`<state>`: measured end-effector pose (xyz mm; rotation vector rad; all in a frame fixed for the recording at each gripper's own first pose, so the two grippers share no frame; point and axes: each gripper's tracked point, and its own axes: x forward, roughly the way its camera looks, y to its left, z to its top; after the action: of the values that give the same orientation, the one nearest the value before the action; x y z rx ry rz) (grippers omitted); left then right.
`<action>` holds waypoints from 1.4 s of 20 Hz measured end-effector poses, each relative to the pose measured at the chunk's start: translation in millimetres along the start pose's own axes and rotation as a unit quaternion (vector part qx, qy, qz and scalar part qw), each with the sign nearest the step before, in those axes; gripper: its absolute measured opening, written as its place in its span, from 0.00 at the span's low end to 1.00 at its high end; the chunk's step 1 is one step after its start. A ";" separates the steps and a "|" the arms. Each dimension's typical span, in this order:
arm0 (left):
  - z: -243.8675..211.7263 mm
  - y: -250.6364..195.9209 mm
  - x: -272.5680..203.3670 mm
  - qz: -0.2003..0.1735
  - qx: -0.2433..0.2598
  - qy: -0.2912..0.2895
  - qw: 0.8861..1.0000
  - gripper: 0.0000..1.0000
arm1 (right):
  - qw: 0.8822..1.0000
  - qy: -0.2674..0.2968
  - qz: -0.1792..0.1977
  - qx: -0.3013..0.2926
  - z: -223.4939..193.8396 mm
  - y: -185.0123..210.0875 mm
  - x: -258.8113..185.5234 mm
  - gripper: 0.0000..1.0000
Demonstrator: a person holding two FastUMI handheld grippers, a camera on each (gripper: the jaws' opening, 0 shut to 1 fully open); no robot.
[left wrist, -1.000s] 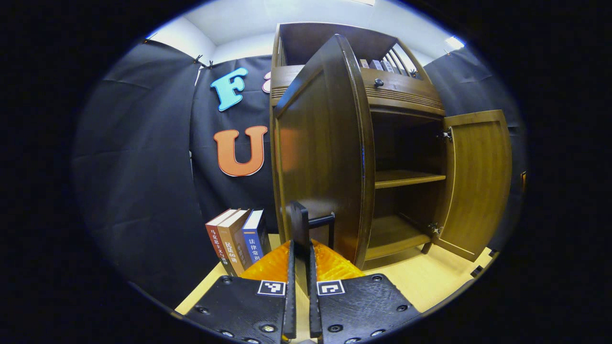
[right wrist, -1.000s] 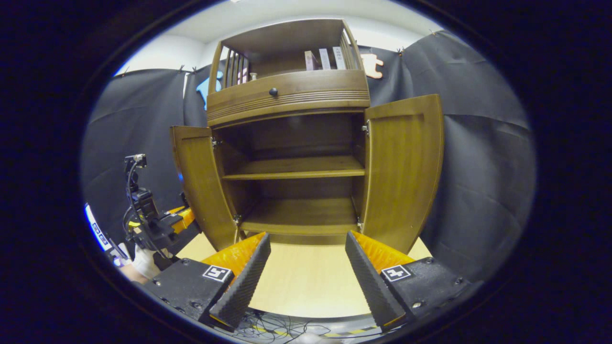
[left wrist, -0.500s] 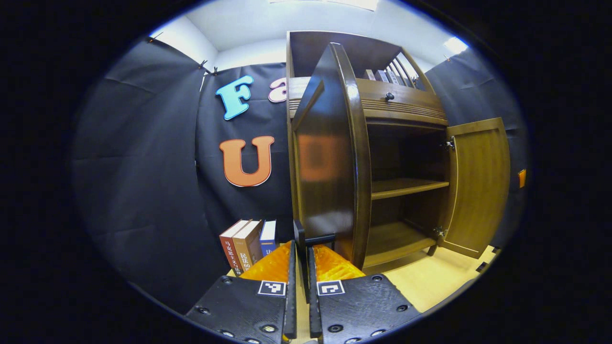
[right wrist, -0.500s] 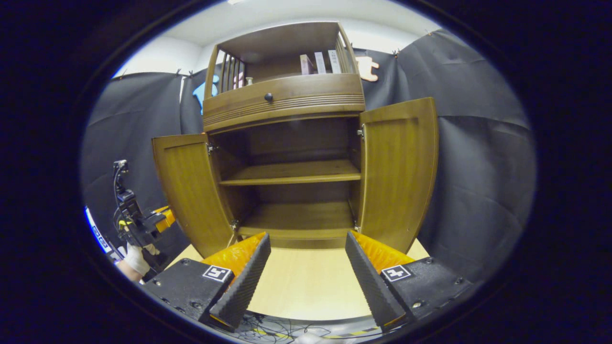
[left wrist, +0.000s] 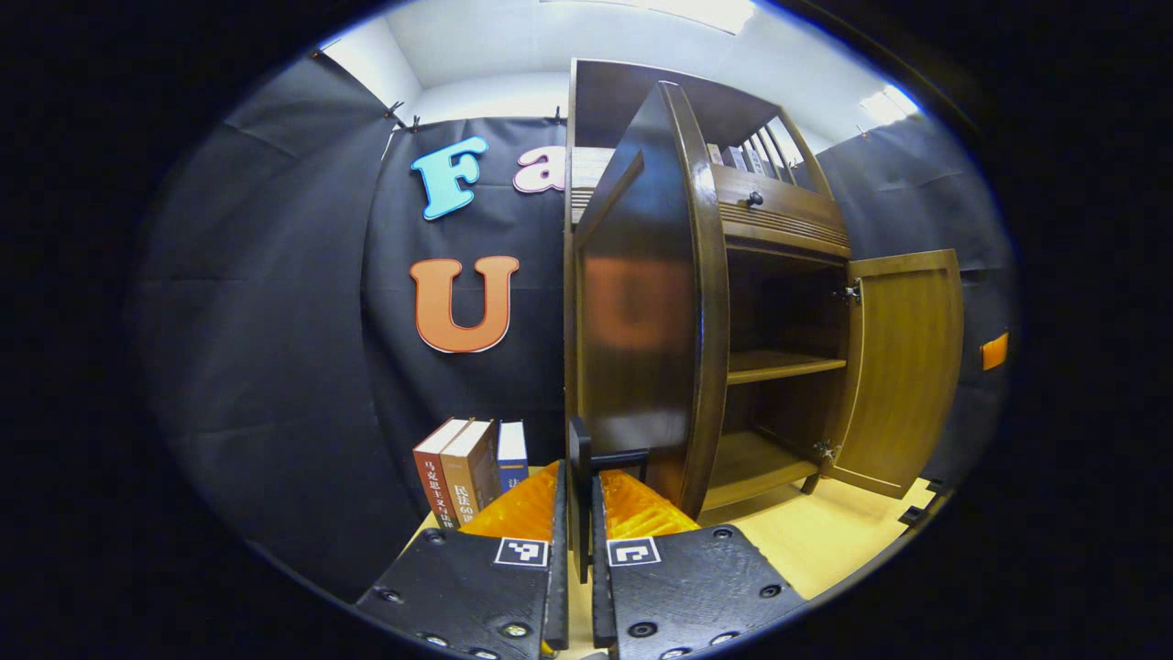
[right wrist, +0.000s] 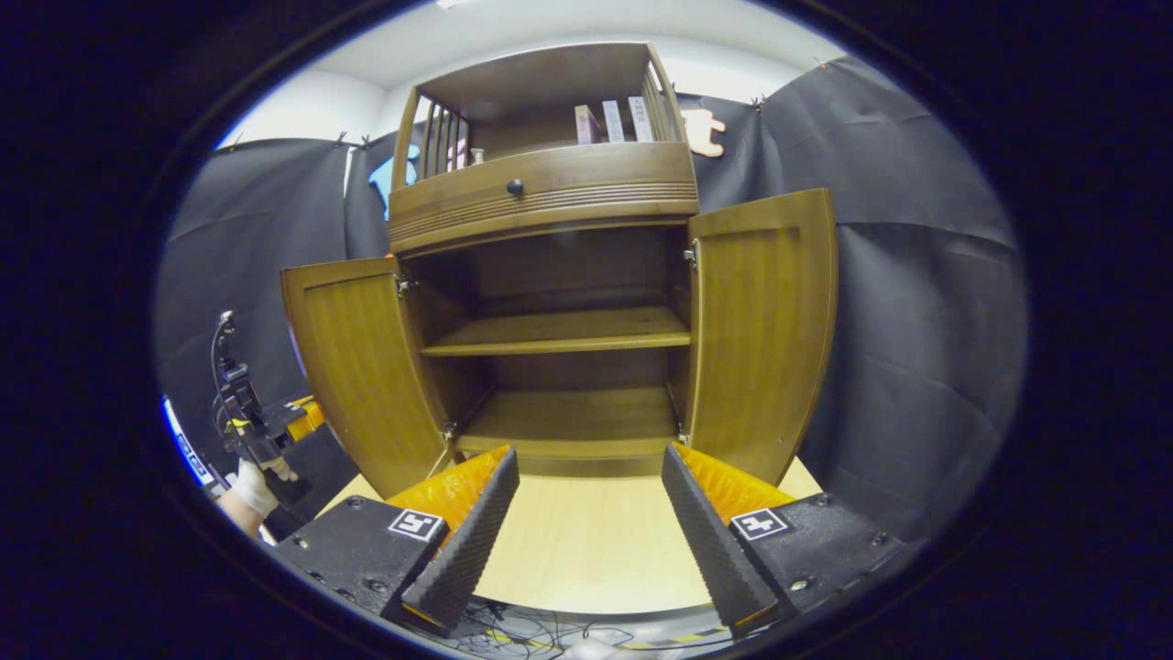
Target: Open the right door of the double-door shoe cabinet with the right hand, and open the left door with the left hand.
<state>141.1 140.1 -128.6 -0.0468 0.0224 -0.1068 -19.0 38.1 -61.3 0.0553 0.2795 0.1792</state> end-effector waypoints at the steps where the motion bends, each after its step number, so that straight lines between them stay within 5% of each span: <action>1: -1.4 1.7 -0.3 -0.006 -0.004 0.002 1.000 0.10 | 1.000 0.001 0.000 -0.001 -1.0 0.6 0.3 0.99; 6: -0.9 26.4 1.1 -0.022 -0.005 0.000 1.000 0.09 | 1.000 0.006 0.008 -0.005 -3.1 8.9 1.4 0.99; 16: -12.1 34.0 3.3 -0.136 -0.029 0.036 0.990 0.09 | 1.000 0.007 0.021 -0.021 0.1 23.0 0.8 0.99; 19: -12.3 41.1 1.1 -0.129 -0.032 0.040 0.990 0.10 | 0.999 0.007 0.022 -0.026 0.1 23.5 -1.6 0.99; 20: -12.4 42.8 -1.2 -0.121 -0.030 0.042 0.991 0.17 | 0.999 0.006 0.022 -0.025 0.9 23.2 -1.7 0.99; 21: -10.8 50.3 -4.6 -0.102 -0.020 0.040 0.994 0.10 | 0.999 0.005 0.021 -0.024 1.8 21.8 -2.0 0.99; 24: -9.1 66.4 -23.4 -0.064 -0.005 0.046 0.997 1.00 | 0.999 -0.001 0.016 -0.028 4.3 16.7 -1.4 0.99; 25: -5.0 69.1 -30.8 -0.055 -0.002 0.044 0.997 0.91 | 1.000 -0.002 0.016 -0.026 4.3 14.6 -0.3 0.99; 28: 13.9 85.8 -53.6 -0.002 0.006 0.039 0.999 0.97 | 1.000 -0.005 0.017 -0.023 8.0 11.4 0.8 0.99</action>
<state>97.2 231.7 -117.8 -0.0311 0.0994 -0.1136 -18.0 49.2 -52.9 0.0160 0.2647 0.2180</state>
